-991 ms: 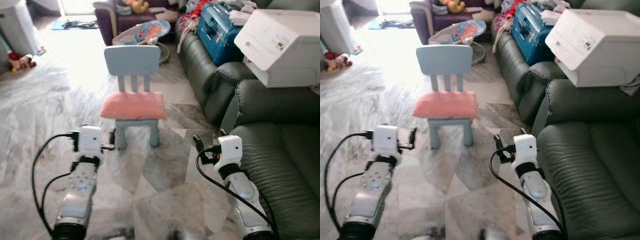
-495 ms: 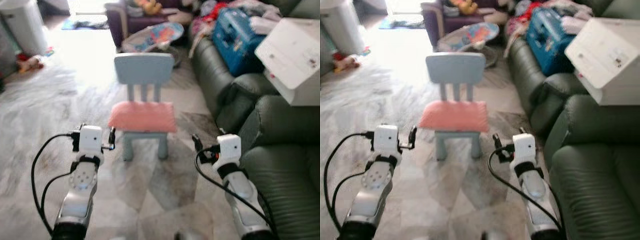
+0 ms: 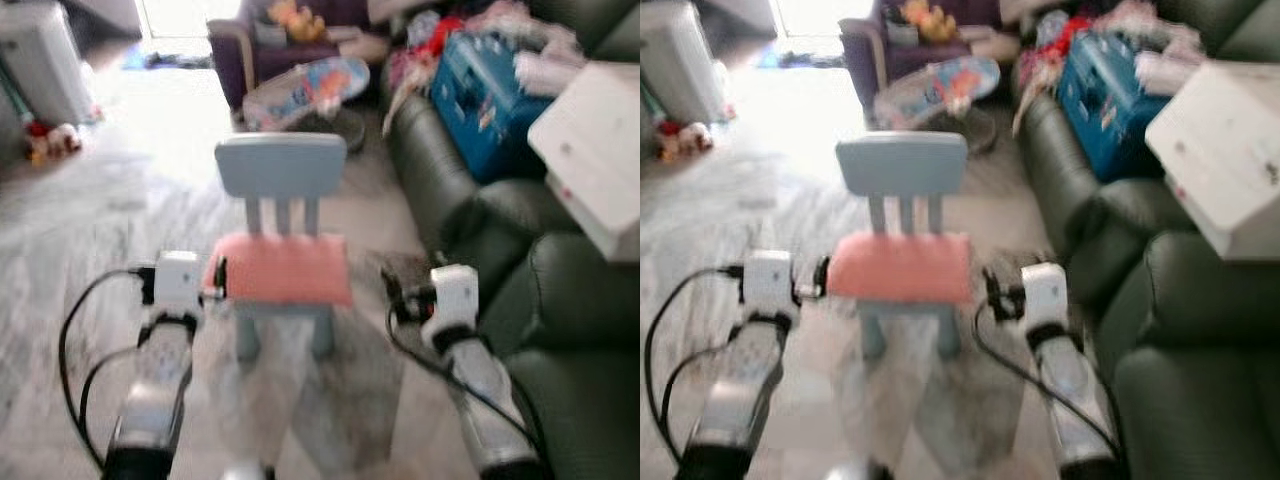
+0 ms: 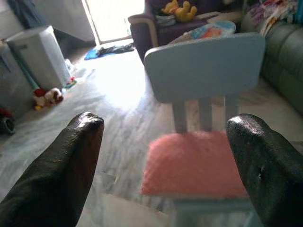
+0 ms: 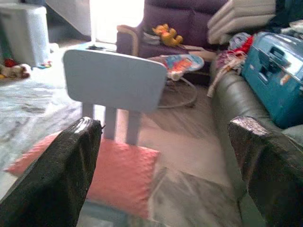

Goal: Move the pillow to the sofa

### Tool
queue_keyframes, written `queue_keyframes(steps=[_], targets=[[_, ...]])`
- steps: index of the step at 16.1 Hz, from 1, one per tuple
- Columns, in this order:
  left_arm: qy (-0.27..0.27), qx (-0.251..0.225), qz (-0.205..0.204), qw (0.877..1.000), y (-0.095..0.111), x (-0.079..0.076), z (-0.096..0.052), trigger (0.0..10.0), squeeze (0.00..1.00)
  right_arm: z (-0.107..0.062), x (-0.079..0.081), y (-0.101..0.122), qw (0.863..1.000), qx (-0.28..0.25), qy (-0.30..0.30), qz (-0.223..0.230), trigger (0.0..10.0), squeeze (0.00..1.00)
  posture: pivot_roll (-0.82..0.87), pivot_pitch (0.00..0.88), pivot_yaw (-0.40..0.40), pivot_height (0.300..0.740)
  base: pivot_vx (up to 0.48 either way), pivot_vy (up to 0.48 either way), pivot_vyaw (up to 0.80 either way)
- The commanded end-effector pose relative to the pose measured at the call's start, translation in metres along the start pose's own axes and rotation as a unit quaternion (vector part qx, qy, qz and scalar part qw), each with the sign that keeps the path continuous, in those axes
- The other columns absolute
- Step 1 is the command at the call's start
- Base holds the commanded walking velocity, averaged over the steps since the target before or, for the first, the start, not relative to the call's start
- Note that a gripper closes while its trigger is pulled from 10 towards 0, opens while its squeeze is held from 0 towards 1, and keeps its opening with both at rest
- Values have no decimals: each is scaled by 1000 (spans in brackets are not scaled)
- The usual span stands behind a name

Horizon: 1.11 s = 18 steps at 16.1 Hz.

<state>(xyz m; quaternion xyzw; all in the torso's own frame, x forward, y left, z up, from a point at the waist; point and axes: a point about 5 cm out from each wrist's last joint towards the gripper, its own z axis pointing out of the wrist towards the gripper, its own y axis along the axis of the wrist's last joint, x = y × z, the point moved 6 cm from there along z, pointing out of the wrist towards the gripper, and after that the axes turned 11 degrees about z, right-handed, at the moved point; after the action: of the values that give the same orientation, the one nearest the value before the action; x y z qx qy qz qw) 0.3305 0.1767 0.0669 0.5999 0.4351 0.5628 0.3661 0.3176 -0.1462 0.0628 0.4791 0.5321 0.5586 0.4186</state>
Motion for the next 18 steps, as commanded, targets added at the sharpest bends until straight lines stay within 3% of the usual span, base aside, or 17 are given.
queue_keyframes(steps=[1, 4, 6, 9, 14, 18], targets=[[-9, -7, -5, 1000, 6, -8, 0, 10000, 0, -3, -11, 1, 1000, 1, -13, -7, 10000, 0, 10, 0, -20, 740, 420, 0, 0], [-7, -4, -6, 1000, 4, -9, -3, 10000, 0, -4, -12, 2, 1000, 1, -14, -4, 10000, 0, 26, 0, -29, 740, 396, 270, 0], [8, -11, 14, 1000, 8, 1, -6, 10000, 0, 5, -16, 13, 1000, -13, -23, 5, 10000, 0, 37, 0, -41, 740, 0, 0, 0], [37, 15, 21, 999, -6, 16, -9, 10000, 0, -5, -4, 1, 1000, 1, -16, 18, 10000, 0, 25, 0, -33, 740, 0, 0, 0], [28, 13, 34, 999, -1, 10, -8, 10000, 0, -10, -16, 4, 999, -5, -44, 27, 10000, 0, 8, 0, -11, 740, 0, 0, 0], [22, 22, 29, 999, -2, 1, -5, 10000, 0, -4, -15, 4, 998, -5, -50, 27, 10000, 0, 15, 0, -7, 740, 0, 0, 800]])
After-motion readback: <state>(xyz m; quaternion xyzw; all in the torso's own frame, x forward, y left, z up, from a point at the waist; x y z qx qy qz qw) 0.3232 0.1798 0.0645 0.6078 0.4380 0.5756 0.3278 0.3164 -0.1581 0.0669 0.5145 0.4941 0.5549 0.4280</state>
